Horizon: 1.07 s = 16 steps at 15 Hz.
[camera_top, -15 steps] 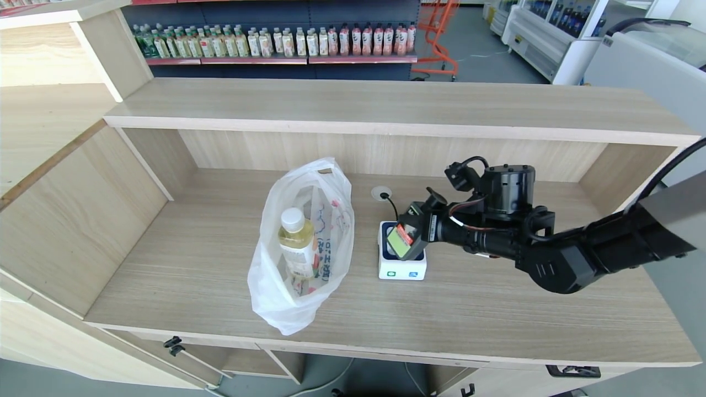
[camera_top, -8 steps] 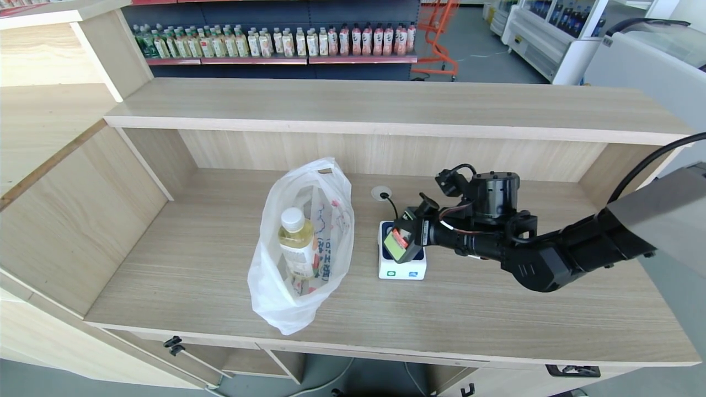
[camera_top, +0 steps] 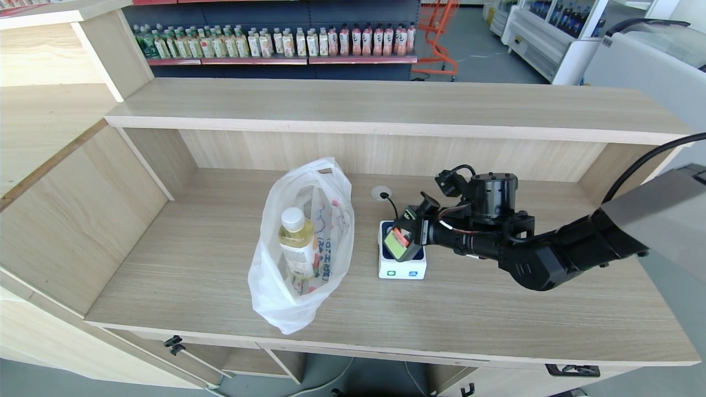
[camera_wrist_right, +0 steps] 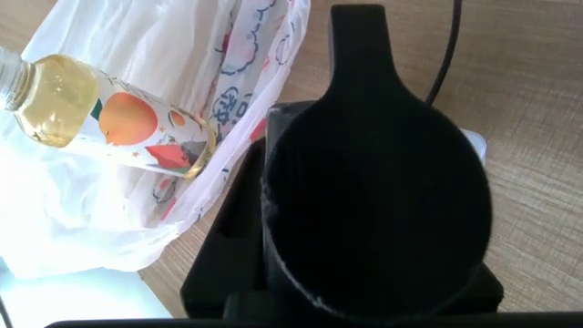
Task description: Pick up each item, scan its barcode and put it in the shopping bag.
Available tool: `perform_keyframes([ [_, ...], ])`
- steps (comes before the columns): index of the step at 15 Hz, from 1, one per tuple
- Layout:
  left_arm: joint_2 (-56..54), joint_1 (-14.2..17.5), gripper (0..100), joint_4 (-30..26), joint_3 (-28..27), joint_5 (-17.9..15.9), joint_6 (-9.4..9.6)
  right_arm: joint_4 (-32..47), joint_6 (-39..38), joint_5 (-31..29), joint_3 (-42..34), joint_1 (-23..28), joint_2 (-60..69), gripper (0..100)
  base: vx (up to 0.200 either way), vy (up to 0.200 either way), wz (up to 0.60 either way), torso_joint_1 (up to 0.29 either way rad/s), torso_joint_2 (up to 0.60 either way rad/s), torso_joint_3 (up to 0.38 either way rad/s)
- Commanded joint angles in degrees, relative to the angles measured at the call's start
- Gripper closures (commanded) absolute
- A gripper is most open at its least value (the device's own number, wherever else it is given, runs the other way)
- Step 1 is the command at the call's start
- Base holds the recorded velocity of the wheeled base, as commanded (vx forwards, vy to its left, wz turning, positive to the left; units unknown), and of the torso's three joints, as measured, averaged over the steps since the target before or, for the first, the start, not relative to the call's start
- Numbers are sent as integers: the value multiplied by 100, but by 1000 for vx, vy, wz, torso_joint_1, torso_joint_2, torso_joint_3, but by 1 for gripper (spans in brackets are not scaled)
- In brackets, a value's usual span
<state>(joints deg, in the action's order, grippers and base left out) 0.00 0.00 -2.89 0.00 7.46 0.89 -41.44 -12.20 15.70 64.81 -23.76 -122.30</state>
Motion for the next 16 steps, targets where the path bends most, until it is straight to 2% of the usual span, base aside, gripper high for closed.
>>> perform_keyframes([
  [1, 9, 0, 0, -1, 0, 1, -1, 13, -124, 29, -21, 3, 356, 100, 0, 0, 0, 0, 0, 0],
  [3, 9, 0, 0, -1, 0, 1, -1, 39, -546, -23, -47, -32, 1076, 100, 0, 0, 0, 0, 0, 0],
  [5, 9, 0, 0, -1, 0, 1, -1, 48, -546, -129, -82, -32, 1498, 100, 0, 0, 0, 0, 0, 0],
  [8, 9, 0, 0, -1, 0, 1, -1, 65, -432, -164, -653, 275, 2447, 100, 0, 0, 0, 0, 0, 0],
  [11, 9, 0, 0, -1, 0, 1, -1, 65, -441, -164, -1242, 425, 2641, 100, 0, 0, 0, 0, 0, 0],
  [15, 9, 0, 0, -1, 0, 1, -1, 65, -458, -146, -1576, 425, 2808, 100, 0, 0, 0, 0, 0, 0],
  [16, 0, 0, 0, -1, 0, 1, -10, 65, -476, -146, -1638, 425, 2878, 100, 0, 200, 0, 2, 2, 7],
])
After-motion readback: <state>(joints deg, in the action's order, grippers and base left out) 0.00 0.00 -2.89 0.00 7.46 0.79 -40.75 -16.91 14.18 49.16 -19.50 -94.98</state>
